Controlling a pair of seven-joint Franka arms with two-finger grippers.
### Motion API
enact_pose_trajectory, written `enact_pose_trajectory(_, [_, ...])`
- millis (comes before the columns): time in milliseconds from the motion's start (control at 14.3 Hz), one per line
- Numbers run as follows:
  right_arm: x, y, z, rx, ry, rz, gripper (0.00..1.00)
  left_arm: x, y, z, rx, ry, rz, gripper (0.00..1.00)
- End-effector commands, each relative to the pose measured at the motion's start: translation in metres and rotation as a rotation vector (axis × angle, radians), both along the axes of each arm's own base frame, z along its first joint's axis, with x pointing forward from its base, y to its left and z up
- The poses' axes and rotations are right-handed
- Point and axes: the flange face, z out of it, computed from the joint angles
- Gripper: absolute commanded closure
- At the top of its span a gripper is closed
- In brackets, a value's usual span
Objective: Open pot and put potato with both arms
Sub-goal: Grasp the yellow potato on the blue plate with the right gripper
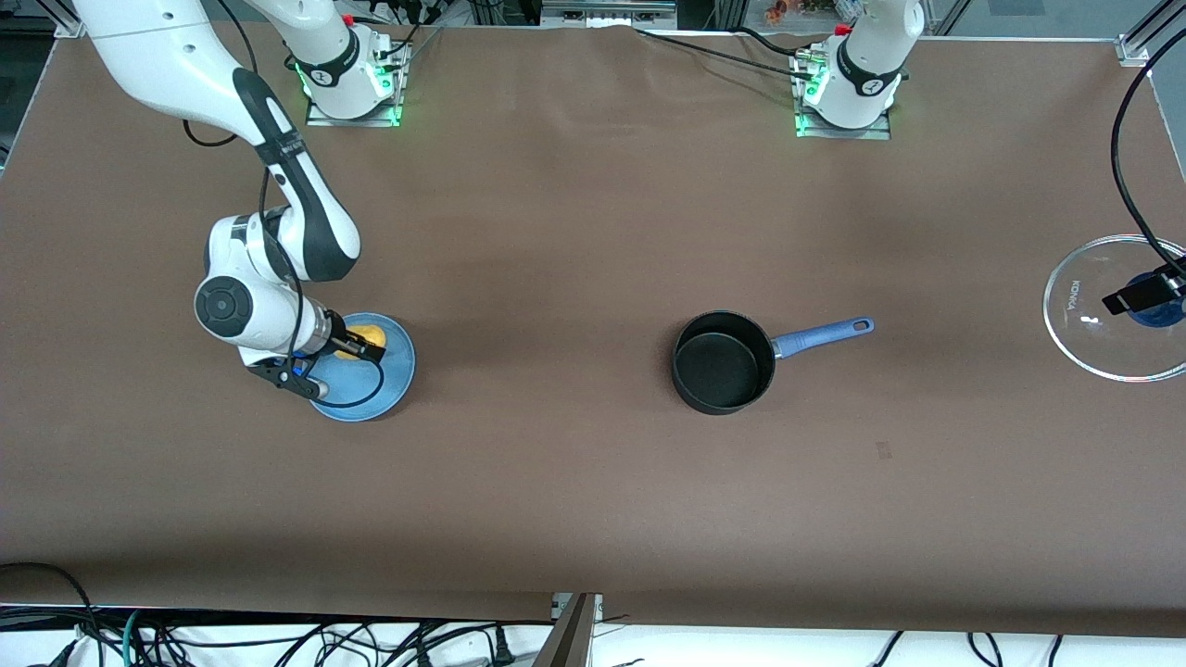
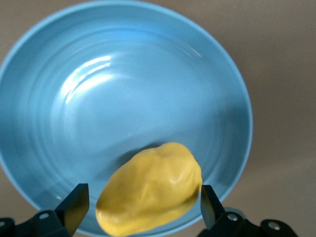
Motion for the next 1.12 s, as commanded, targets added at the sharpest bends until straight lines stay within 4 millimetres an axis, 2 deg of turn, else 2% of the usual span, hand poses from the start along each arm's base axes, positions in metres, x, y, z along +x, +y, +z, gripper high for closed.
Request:
enact_pose_trajectory(0, [-0.001, 0.002, -0.004, 0.012, -0.003, -0.024, 0.04, -0.01, 0.006, 0.015, -0.013, -0.018, -0.05, 0.76])
enact_pose_trajectory(70, [-0.001, 0.002, -0.004, 0.013, -0.005, -0.022, 0.12, -0.013, 0.006, 0.019, -0.01, -0.026, -0.06, 0.76])
enact_pose_trajectory(210, [0.0, 0.002, -0.003, 0.014, -0.003, -0.016, 0.46, -0.018, 0.008, 0.026, -0.005, -0.034, -0.059, 0.76])
enact_pose_trajectory(350, [0.005, 0.007, 0.004, 0.019, -0.007, -0.007, 0.64, -0.026, 0.004, 0.031, 0.001, -0.034, -0.058, 0.76])
enact_pose_trajectory(560, [0.016, 0.023, 0.026, 0.026, 0.002, 0.003, 0.66, -0.043, -0.006, 0.04, -0.002, -0.038, -0.063, 0.75])
enact_pose_trajectory(700, [0.026, 0.049, 0.056, 0.03, 0.024, -0.004, 0.66, -0.054, -0.01, 0.045, -0.009, -0.04, -0.055, 0.74])
enact_pose_trajectory(840, [0.028, 0.084, 0.078, 0.026, 0.028, -0.017, 0.66, -0.066, -0.013, 0.049, -0.011, -0.043, -0.053, 0.74])
enact_pose_trajectory(1050, [0.022, 0.125, 0.093, 0.02, 0.014, -0.019, 0.66, -0.071, -0.016, 0.045, -0.013, -0.043, -0.056, 0.74])
